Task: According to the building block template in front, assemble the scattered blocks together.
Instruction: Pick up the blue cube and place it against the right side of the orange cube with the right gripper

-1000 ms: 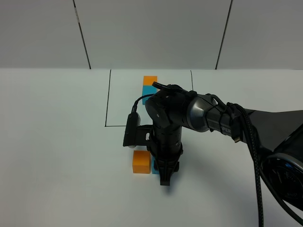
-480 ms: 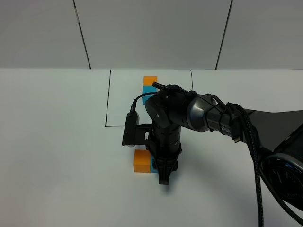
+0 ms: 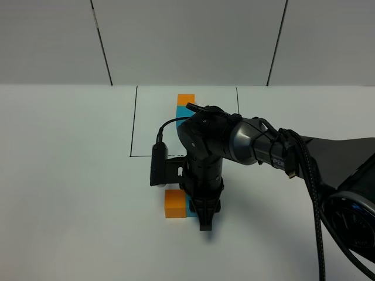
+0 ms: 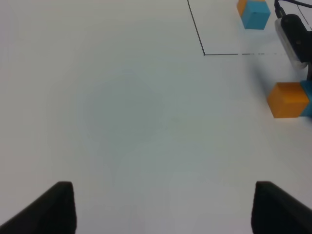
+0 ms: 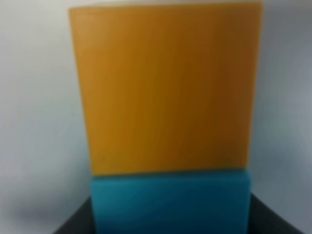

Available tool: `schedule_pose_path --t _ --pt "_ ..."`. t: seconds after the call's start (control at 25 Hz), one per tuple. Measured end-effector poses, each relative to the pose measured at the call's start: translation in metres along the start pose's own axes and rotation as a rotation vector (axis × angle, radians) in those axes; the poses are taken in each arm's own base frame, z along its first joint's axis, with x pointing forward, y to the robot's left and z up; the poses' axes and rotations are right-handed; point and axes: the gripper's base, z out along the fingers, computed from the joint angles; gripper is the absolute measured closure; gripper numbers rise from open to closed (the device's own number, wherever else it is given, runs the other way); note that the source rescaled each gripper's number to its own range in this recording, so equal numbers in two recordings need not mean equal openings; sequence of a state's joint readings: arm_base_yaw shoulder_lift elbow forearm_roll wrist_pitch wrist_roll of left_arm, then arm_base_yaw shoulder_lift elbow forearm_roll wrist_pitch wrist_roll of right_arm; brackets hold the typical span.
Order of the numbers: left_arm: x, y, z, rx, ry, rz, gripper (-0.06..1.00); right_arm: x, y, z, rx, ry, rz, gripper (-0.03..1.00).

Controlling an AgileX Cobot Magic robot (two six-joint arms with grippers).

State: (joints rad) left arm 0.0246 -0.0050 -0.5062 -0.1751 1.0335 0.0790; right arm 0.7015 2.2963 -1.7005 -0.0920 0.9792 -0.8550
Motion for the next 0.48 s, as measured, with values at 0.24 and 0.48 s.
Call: schedule_pose_path --t 0.24,0.48 --pt "0.0000 0.0000 0.0000 0.000 0.000 0.000 0.39 -0.0003 0.0016 0.0000 -0.018 -0.003 0.008 0.96" --pt "0.0000 0.0000 0.0000 0.000 0.000 0.000 0.39 -0.0005 0.0023 0.0000 -0.025 -0.006 0.016 0.89"
